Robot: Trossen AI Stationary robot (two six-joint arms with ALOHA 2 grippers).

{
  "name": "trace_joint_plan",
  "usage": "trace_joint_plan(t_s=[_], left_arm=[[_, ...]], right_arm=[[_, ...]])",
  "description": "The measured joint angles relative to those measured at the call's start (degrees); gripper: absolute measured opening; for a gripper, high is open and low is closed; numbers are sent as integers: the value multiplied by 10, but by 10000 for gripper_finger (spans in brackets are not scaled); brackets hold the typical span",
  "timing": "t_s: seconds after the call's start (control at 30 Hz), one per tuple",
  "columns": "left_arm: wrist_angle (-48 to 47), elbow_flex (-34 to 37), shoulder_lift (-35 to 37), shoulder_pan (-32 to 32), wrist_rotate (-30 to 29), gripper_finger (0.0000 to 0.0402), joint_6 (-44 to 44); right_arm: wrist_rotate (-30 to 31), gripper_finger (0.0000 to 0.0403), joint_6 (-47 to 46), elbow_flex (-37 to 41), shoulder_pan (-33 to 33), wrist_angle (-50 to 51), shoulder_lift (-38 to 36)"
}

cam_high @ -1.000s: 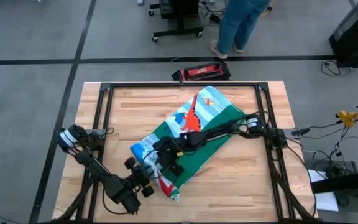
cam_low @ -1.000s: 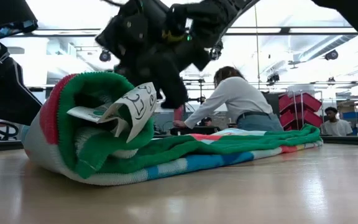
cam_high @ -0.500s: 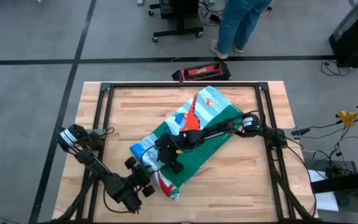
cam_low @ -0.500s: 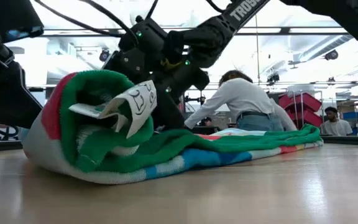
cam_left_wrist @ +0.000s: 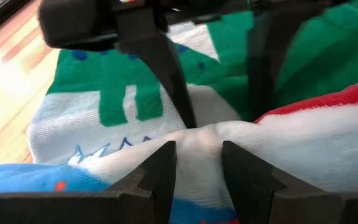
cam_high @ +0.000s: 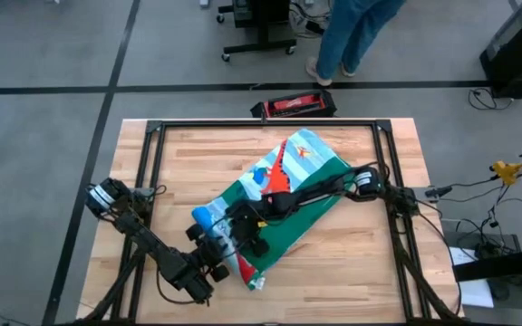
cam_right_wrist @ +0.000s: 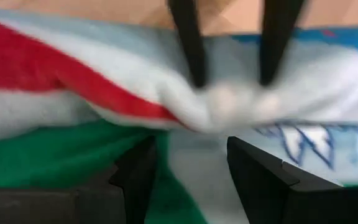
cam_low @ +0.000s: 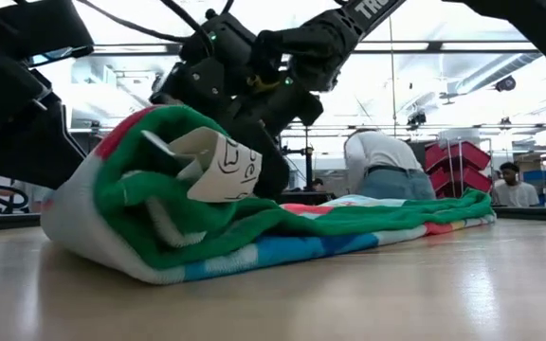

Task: Roll towel
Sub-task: Roll the multi-color dinosaur print towel

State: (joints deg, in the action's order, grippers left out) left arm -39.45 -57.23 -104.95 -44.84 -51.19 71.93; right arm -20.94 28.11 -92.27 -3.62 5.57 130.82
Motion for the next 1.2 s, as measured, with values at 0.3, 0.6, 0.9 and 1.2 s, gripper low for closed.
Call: trace_joint_plan(t_s=[0.3,0.6,0.9,1.2], left_arm=[[14,0,0,7,-3,116,-34],[55,1,0,24,-2,116,-115],[107,1,0,27,6,116,-181],[113,0,1,44,28,116,-196]], right_arm=[[11,183,26,1,1,100,-65],[14,183,9,58,-64,102,-134],[-12,172,-91,260,-111,-267,-190],[-57,12,-126,275,-110,-345,-155]])
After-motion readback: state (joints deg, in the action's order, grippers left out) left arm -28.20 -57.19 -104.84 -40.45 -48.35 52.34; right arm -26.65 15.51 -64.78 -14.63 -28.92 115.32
